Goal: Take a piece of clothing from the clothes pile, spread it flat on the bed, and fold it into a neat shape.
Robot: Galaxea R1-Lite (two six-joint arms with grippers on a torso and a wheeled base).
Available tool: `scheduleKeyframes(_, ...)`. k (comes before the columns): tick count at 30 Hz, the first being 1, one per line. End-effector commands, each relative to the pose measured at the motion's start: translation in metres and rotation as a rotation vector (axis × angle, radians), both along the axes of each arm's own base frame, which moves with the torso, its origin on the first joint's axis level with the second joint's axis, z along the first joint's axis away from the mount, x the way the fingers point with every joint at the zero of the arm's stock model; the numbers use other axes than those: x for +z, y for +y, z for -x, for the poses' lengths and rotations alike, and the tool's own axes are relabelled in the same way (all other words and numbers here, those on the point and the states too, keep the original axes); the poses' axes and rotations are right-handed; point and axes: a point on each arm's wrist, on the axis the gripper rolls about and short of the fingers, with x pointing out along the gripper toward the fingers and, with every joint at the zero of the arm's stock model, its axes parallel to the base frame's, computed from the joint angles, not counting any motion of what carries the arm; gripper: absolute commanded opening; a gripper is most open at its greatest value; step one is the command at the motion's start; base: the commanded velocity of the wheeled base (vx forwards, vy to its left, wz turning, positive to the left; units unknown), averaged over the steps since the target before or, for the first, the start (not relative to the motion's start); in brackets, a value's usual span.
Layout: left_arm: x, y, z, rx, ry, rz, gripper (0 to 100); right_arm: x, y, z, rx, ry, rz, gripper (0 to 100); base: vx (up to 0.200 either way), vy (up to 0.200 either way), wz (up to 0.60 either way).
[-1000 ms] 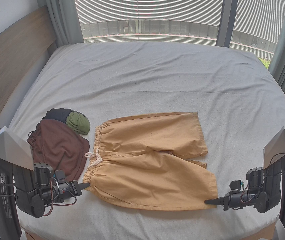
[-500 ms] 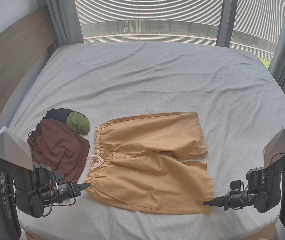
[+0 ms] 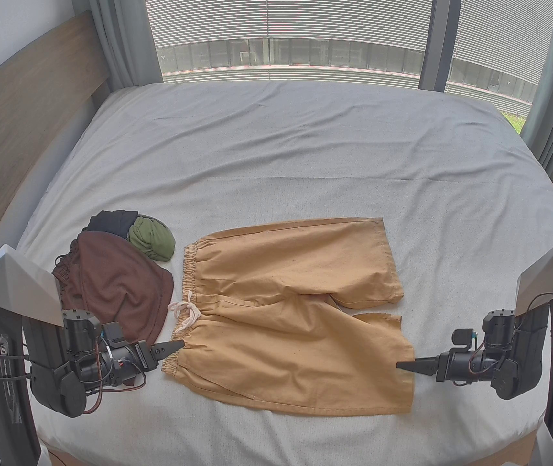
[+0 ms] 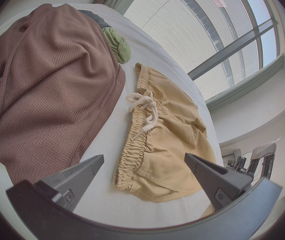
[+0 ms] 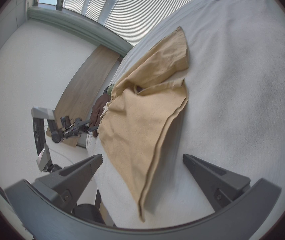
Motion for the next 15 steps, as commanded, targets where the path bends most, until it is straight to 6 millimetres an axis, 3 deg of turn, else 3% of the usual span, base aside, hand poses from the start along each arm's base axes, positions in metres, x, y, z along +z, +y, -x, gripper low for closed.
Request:
scheduleKeyframes(1,0.001,-0.002,-0.002,-0.007,-0.013,0.000,100,0.005,-0.005,-0.029,-0.084,-0.050,-0.022,100,0.000,0.000,0.00)
scheduleKeyframes(11,0.001,-0.003,-0.002,-0.012,-0.012,0.000,100,0.010,-0.003,-0.067,-0.153,-0.110,-0.059,100,0.000,0.000,0.00)
scheduleKeyframes(15,0.000,-0.005,-0.002,-0.021,-0.009,0.001,100,0.004,-0.002,-0.074,-0.183,-0.108,-0.058,100,0.000,0.000,0.00)
